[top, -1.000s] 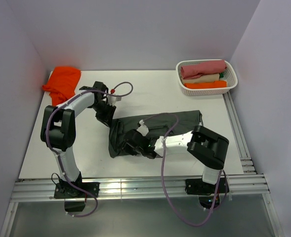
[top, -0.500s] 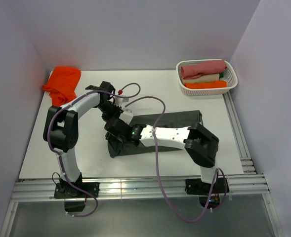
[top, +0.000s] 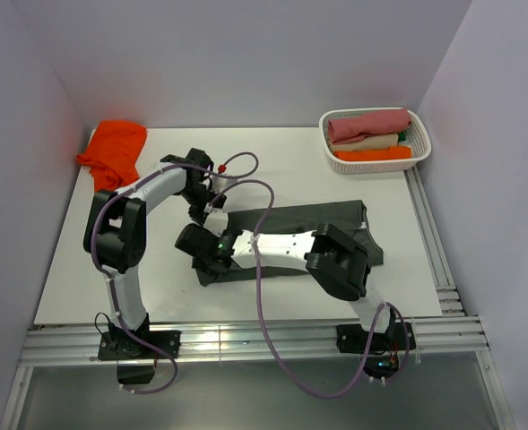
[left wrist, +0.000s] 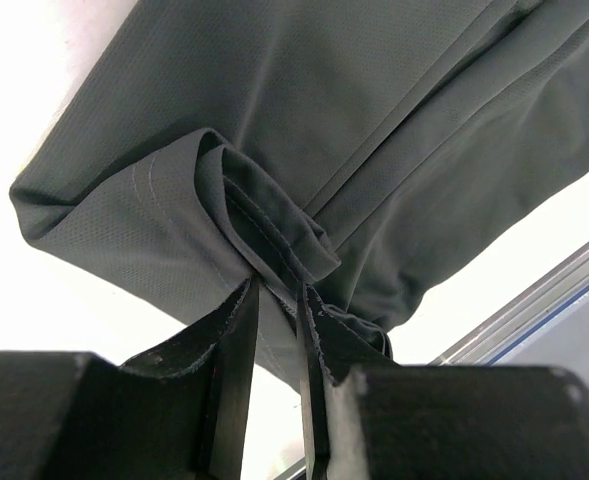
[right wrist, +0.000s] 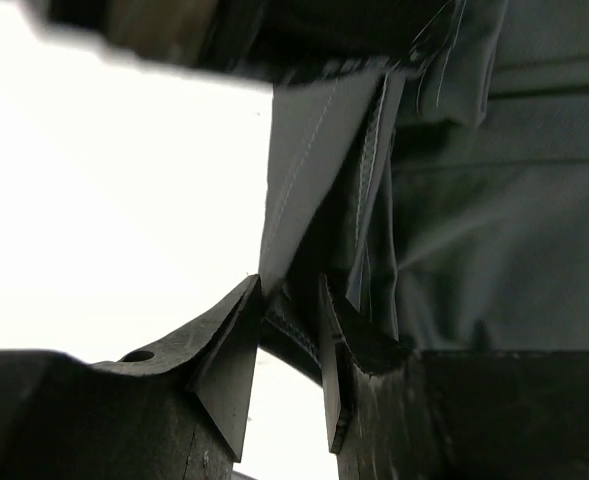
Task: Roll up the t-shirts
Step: Roll the tshirt
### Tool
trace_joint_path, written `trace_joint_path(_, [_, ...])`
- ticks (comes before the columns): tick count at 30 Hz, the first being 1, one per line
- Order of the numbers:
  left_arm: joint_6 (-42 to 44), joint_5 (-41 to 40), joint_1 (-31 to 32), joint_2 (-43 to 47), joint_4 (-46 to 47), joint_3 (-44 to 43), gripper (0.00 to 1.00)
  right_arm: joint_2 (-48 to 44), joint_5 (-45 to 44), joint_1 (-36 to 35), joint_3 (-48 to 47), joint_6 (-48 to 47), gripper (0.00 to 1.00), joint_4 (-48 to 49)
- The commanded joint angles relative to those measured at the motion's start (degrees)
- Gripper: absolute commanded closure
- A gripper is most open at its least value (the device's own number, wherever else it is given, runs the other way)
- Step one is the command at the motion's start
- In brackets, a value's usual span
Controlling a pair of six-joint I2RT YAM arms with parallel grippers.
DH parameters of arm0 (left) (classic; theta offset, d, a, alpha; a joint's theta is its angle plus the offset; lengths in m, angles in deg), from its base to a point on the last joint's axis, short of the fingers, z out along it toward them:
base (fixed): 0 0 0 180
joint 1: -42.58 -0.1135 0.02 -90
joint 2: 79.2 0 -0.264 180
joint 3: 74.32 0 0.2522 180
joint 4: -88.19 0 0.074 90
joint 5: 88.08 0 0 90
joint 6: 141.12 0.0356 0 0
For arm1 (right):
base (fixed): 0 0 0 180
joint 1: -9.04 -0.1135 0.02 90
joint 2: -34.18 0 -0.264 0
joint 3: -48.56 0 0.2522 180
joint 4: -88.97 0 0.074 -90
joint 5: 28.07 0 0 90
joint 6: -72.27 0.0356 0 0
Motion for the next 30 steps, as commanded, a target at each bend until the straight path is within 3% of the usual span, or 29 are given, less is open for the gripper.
trace_joint_path(1, [-0.79, 0.34, 0.87, -0.27, 0.12, -2.41, 0.73, -0.02, -1.68, -0.81, -1.65, -0.73, 0.63, -1.47])
trace_joint_path(22, [-1.67, -0.72, 1.22, -2.56, 0.65, -3.99, 0.72, -9.33, -3.52, -2.83, 11.01, 2.17, 0.58, 6.35])
trace_joint_path(30, [-1.67, -0.98, 1.22, -2.73, 0.21, -5.4, 0.7, -8.46, -3.53, -3.27, 9.61, -1.17, 0.58, 6.97])
